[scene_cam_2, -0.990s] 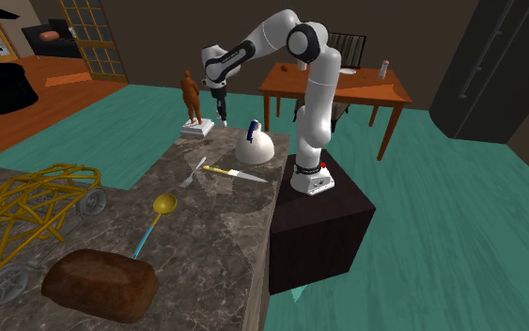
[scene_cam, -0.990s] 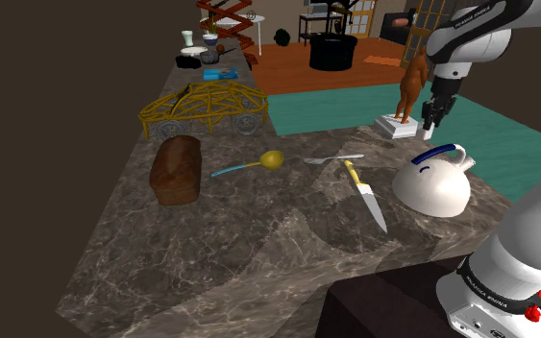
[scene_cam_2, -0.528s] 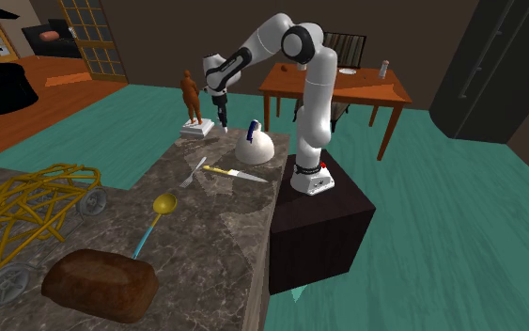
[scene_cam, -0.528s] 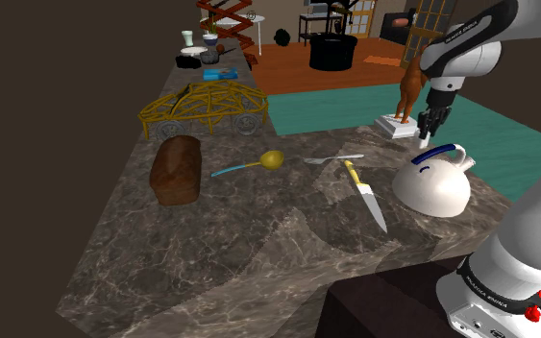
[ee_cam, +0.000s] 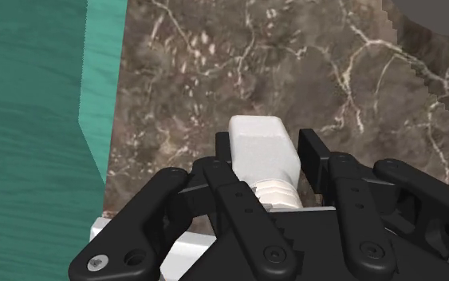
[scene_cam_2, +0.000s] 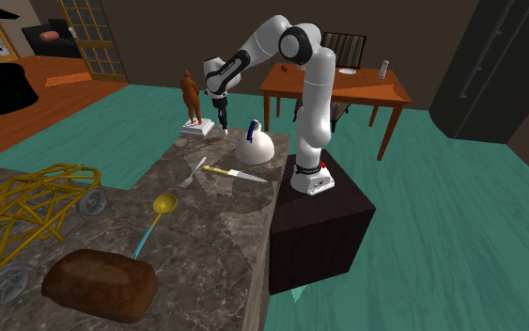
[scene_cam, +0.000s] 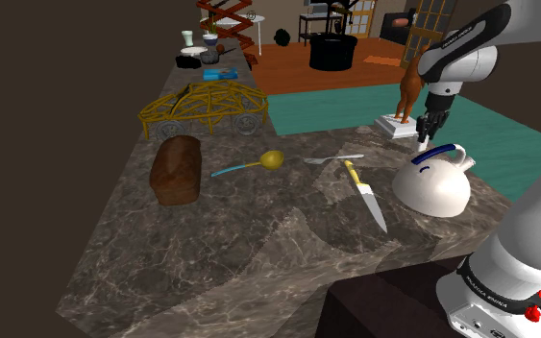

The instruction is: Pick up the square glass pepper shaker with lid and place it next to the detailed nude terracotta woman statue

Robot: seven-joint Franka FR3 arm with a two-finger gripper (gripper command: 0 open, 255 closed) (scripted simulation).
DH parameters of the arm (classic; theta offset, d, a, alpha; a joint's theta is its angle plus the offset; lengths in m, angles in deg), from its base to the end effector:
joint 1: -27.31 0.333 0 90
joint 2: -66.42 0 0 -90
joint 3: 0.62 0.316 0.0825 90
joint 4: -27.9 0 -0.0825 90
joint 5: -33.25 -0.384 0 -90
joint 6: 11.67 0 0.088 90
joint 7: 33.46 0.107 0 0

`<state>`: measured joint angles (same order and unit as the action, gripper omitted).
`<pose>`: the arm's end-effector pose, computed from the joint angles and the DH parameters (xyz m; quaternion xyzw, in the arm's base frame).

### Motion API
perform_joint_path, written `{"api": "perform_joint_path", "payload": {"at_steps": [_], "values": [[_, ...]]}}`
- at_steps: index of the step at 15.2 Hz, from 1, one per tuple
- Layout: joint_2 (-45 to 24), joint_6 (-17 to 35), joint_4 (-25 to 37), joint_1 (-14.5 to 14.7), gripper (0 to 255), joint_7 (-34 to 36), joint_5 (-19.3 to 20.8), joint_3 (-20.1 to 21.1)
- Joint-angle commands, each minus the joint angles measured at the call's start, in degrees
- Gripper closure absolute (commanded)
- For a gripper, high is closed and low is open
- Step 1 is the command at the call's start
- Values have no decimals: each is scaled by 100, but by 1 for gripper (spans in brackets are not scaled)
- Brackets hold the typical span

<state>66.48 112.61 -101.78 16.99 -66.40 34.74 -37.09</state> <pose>0.3472 -0.3711 0.3529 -0.9925 0.1127 0.0423 0.0222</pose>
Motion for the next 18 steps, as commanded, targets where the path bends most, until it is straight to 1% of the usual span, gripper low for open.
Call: {"api": "perform_joint_path", "payload": {"at_steps": [1, 2, 7, 11, 18], "values": [[-1, 2, 0, 0, 255, 0, -1, 0], [-1, 2, 0, 0, 0, -1, -1, 0], [-1, 2, 0, 0, 0, -1, -1, 0], [350, -742, 454, 24, 0, 166, 211, 39], [350, -742, 454, 22, 0, 166, 211, 41]]}}
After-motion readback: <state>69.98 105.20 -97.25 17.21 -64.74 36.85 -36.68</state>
